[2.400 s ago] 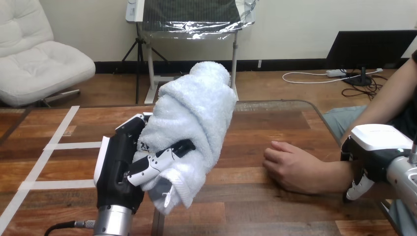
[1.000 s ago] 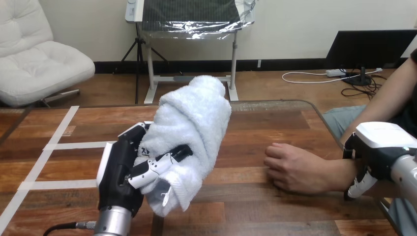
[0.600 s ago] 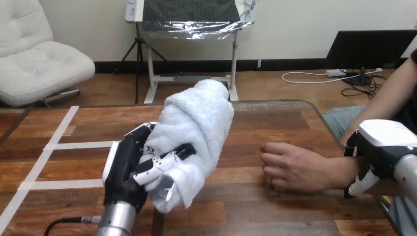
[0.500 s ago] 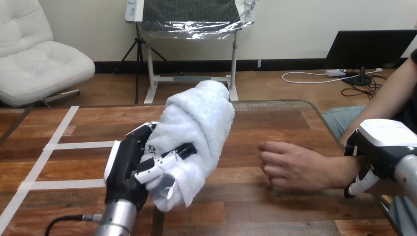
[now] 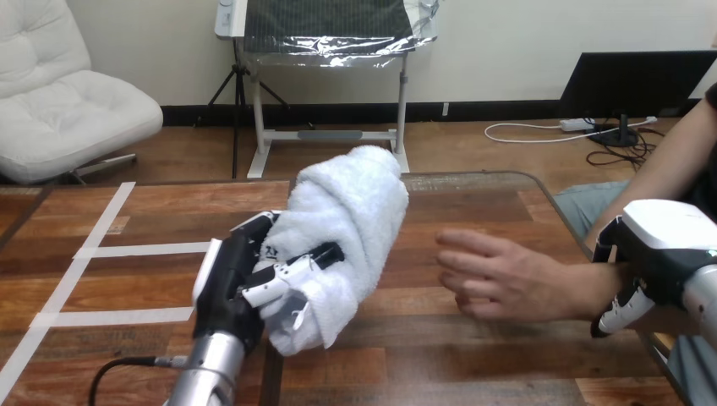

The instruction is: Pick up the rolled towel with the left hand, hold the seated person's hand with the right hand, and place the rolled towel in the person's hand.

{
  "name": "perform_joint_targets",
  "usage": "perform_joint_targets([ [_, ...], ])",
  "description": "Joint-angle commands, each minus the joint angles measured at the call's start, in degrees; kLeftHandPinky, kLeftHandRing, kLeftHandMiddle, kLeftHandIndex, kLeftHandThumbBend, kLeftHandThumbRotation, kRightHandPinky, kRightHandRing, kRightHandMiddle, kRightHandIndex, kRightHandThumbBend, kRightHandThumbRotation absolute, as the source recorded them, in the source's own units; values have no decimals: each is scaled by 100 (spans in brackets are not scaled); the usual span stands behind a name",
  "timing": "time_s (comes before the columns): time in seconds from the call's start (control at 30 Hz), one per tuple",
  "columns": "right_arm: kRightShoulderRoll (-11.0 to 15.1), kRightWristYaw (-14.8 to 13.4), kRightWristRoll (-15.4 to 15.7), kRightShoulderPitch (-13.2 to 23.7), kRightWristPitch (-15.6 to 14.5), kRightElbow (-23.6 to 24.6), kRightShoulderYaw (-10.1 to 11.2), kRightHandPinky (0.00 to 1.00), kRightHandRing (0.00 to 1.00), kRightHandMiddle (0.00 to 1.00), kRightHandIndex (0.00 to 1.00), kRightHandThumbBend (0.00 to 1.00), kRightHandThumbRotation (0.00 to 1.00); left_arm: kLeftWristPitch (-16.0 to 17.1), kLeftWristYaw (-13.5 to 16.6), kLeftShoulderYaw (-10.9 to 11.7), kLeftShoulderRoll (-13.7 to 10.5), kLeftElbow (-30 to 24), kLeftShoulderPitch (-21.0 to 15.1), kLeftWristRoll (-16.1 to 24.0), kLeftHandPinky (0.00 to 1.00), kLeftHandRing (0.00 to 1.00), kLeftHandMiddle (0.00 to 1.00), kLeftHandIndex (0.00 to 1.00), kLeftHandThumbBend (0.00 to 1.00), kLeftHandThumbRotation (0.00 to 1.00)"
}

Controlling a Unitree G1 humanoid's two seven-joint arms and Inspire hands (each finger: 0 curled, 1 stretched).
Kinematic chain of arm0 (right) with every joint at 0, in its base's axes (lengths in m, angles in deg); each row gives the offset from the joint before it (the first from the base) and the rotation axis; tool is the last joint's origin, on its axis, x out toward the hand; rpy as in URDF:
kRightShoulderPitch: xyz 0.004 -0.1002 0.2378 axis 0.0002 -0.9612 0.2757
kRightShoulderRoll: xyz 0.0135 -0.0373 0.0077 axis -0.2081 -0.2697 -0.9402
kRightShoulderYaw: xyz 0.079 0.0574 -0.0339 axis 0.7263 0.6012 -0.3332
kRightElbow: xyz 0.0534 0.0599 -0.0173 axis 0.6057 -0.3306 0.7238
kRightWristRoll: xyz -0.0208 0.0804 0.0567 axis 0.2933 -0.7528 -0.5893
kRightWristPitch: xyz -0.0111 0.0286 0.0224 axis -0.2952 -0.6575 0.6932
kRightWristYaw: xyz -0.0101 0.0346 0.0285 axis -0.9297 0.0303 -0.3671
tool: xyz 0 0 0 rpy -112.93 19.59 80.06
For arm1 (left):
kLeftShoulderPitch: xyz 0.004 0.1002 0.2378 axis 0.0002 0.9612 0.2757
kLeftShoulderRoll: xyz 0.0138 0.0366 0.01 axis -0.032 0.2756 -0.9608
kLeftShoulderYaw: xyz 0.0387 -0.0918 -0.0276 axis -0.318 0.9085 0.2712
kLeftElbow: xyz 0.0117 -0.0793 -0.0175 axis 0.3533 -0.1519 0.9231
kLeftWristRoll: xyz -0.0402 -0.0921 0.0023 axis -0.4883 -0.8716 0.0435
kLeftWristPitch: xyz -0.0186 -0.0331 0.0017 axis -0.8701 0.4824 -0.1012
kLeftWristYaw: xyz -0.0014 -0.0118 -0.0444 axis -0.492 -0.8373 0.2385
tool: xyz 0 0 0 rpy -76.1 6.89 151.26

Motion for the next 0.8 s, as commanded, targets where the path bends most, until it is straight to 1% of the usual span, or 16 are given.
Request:
perform_joint_targets([
  [0.0,21,-134,-134,259,-97,685,378,27,36,44,49,83,0,140,-42,0,93,360,-1059,-2,26,35,42,48,66,0],
  [0.17,18,-174,-182,232,-141,828,462,27,36,44,49,83,0,152,-60,-16,162,590,-1278,2,26,35,41,48,66,0],
  [0.33,45,-242,-144,212,-145,935,493,24,32,40,49,85,0,213,-89,-26,216,814,-1470,9,26,35,41,48,66,0],
  [0.57,62,-148,-188,186,-207,1151,594,22,29,38,48,84,0,256,-32,-54,304,1058,-1722,83,26,35,41,48,66,0],
  [0.77,62,-62,-164,196,-325,1309,625,24,32,41,49,83,0,244,1,-59,366,1219,-1902,123,26,35,41,47,66,0],
])
